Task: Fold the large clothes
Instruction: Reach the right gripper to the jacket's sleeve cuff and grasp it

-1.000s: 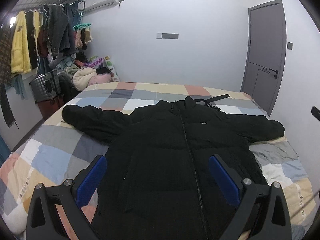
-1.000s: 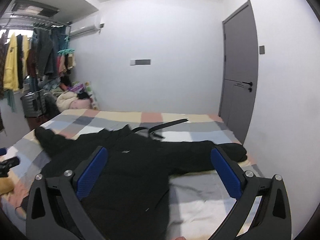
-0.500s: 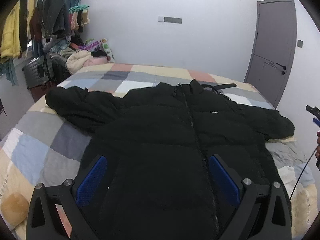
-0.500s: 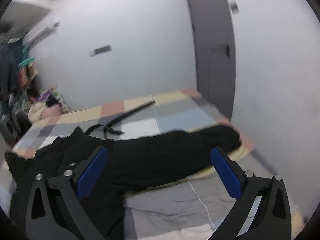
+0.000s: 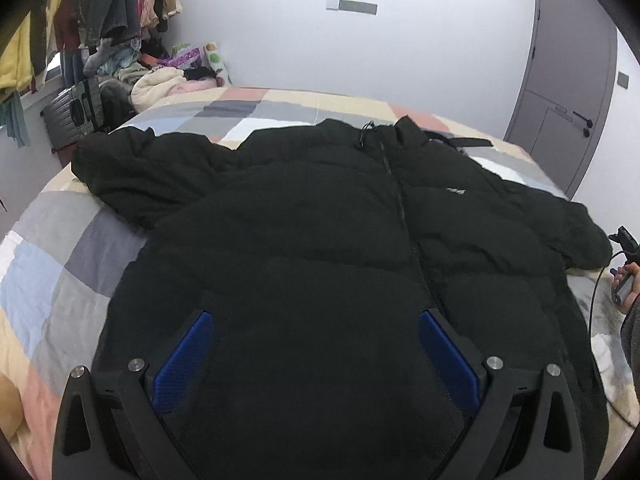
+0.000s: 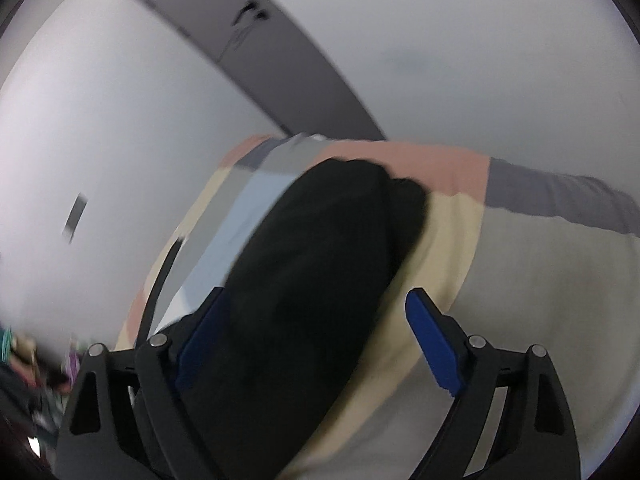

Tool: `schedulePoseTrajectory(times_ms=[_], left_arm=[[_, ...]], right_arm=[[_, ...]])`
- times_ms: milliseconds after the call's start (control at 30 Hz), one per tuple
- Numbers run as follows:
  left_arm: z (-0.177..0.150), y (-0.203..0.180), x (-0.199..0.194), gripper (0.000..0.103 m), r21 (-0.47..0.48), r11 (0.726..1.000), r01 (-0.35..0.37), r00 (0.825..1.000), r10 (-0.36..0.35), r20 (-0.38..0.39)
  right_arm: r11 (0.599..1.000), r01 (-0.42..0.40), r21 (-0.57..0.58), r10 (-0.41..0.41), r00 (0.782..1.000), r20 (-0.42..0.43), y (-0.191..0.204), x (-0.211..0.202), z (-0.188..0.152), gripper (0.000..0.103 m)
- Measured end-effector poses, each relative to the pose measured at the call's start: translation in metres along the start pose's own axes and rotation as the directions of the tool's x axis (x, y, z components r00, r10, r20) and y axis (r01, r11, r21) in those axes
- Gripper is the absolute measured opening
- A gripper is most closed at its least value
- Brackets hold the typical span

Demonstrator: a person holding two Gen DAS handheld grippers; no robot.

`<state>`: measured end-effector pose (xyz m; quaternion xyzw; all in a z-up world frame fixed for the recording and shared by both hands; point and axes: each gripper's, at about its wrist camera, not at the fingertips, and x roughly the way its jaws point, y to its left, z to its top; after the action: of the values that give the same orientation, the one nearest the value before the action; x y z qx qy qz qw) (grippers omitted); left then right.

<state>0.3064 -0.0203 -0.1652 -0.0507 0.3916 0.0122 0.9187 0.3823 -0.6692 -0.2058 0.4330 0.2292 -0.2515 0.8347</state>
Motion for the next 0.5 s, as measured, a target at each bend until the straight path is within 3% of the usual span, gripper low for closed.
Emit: schedulePoseTrajectory(times_ms=[100,200,300,367,467,500], left_arm=[[0.001,-0.003,0.011,0.103,-0.007,1.000,-0.013,1.000,0.013,-0.002],[0.004,-0.003,0.020,0.103,-0.016,0.999,-0.034,0.999,0.033,-0.002],[0.009,0.001,0.028,0.103,-0.032,0.998,-0.052,0.999,0.052,-0.006],[0.010,0.001,0.029,0.103,-0.037,0.998,-0.057,0.998,0.057,-0.004],[0.009,-0.003,0.032,0.103,-0.018,0.997,-0.074,0.997,0.074,-0.009],[0.008,-0.005,0.032,0.103,-0.008,0.997,-0.078,0.997,0.078,-0.011]], right_arm=[[0.998,0.002,0.062,-0.003,1.000,0.021,-0.021,0.024,0.007,0.089],[0.999,-0.025,0.031,0.023,0.996,0.090,-0.023,0.034,0.013,0.088],[0.998,-0.065,-0.007,0.065,0.992,0.112,-0.020,0.042,0.019,0.076],[0.997,-0.076,-0.023,0.078,0.989,0.122,-0.021,0.044,0.022,0.044],[0.996,-0.068,-0.062,0.075,0.991,0.115,-0.017,0.047,0.023,0.018],[0.994,-0.053,-0.098,0.066,0.989,0.129,-0.011,0.044,0.025,0.014]])
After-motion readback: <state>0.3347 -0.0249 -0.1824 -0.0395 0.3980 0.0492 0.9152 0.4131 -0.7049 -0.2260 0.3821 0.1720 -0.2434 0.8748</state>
